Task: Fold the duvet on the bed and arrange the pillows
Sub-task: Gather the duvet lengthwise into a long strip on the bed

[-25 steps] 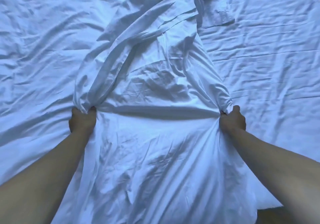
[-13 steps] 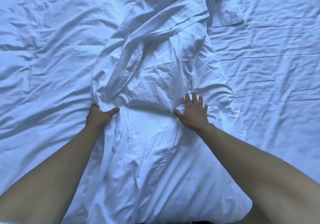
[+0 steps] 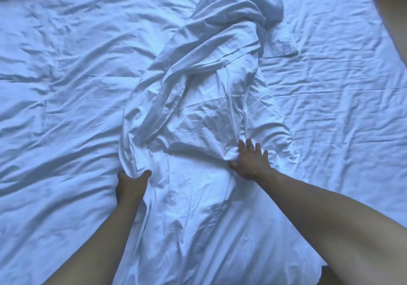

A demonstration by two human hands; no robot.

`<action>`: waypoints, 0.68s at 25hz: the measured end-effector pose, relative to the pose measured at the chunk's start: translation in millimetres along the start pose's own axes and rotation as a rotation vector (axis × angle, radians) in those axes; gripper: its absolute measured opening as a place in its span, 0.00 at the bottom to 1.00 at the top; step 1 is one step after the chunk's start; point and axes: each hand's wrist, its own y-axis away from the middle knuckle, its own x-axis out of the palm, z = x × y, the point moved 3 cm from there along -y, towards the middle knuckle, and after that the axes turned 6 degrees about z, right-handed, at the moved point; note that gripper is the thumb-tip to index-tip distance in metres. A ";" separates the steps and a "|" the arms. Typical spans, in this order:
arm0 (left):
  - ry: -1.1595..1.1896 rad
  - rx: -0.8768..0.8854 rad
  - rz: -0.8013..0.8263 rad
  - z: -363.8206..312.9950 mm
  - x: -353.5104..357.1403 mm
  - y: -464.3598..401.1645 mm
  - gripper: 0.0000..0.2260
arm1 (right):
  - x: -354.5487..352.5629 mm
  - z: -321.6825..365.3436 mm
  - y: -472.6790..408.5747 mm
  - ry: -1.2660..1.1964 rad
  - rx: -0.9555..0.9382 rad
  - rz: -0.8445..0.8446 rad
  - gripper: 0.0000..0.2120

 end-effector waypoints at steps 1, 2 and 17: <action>-0.005 0.029 -0.006 -19.5 -8.3 -3.7 0.33 | -13.8 7.3 3.4 -0.014 0.009 -0.009 0.44; -0.040 0.082 0.010 -43.0 -15.9 -5.5 0.36 | -31.5 16.3 7.4 -0.042 0.013 -0.035 0.43; -0.775 0.703 0.132 -347.1 21.3 -0.9 0.39 | -254.8 67.1 -62.4 -0.695 0.111 -0.186 0.37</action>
